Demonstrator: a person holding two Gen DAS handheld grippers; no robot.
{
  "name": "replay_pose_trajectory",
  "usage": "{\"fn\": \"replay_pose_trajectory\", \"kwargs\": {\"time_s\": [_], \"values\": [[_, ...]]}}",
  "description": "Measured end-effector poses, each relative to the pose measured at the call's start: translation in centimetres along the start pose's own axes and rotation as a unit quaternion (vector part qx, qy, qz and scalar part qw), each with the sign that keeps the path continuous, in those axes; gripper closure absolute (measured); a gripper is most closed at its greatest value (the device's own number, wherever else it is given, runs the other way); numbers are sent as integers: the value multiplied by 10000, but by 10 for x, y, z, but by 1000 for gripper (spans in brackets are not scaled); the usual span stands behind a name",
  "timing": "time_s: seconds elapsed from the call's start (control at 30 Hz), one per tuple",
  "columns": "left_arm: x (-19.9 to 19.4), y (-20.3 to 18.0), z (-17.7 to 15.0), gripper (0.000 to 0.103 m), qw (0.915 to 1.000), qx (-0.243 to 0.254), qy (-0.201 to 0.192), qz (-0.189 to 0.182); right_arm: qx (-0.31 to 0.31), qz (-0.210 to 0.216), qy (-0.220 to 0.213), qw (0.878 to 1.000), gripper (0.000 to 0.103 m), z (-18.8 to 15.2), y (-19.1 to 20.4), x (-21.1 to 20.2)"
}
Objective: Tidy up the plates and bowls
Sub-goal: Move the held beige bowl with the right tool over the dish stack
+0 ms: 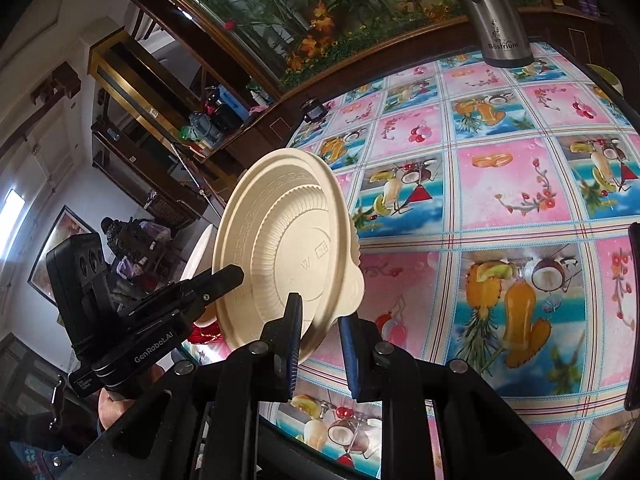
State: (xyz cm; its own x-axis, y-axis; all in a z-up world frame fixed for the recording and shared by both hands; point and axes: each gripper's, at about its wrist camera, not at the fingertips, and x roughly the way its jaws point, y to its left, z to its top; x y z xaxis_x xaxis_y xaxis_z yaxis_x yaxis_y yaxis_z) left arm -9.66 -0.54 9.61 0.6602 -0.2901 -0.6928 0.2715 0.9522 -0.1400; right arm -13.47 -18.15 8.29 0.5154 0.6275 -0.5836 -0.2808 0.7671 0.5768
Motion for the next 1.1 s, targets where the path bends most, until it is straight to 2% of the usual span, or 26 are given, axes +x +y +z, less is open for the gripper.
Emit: {"fn": "replay_pose_trajectory", "kwargs": {"time_s": [0.1,0.27,0.47,0.6,0.67,0.73,0.8,0.83,0.87,0.9,1.0,1.1], "values": [[12,-8,-11,86,9999,13,140,2,24,-132,27,9999,83,-10,-9,4],[33,-18,-24,86,9991,-37,415,-124,442,-280,190,9985,83,-26,-40,15],[44,-23,-32,85,9979,-190,575,-211,581,-462,133,9972,83,-38,-53,12],[48,-23,-34,69,9972,-284,639,-280,579,-481,137,9971,83,-41,-54,13],[51,-22,-34,47,9970,-340,645,-264,575,-478,139,9971,83,-43,-54,13],[54,-21,-35,44,9970,-382,637,-234,571,-428,151,9973,83,-44,-53,15],[56,-21,-35,44,9968,-383,647,-257,561,-413,138,9975,83,-45,-53,15],[57,-22,-35,52,9970,-353,645,-257,538,-406,129,9976,83,-45,-53,16],[58,-22,-35,69,9973,-325,629,-216,523,-399,120,9978,83,-44,-52,16],[59,-22,-34,75,9973,-310,643,-190,518,-375,120,9979,83,-45,-52,17],[62,-19,-36,79,9971,-315,676,-124,449,-390,113,9982,83,-45,-50,20],[63,-19,-35,80,9973,-320,652,-91,449,-341,100,9984,83,-44,-51,20]]}}
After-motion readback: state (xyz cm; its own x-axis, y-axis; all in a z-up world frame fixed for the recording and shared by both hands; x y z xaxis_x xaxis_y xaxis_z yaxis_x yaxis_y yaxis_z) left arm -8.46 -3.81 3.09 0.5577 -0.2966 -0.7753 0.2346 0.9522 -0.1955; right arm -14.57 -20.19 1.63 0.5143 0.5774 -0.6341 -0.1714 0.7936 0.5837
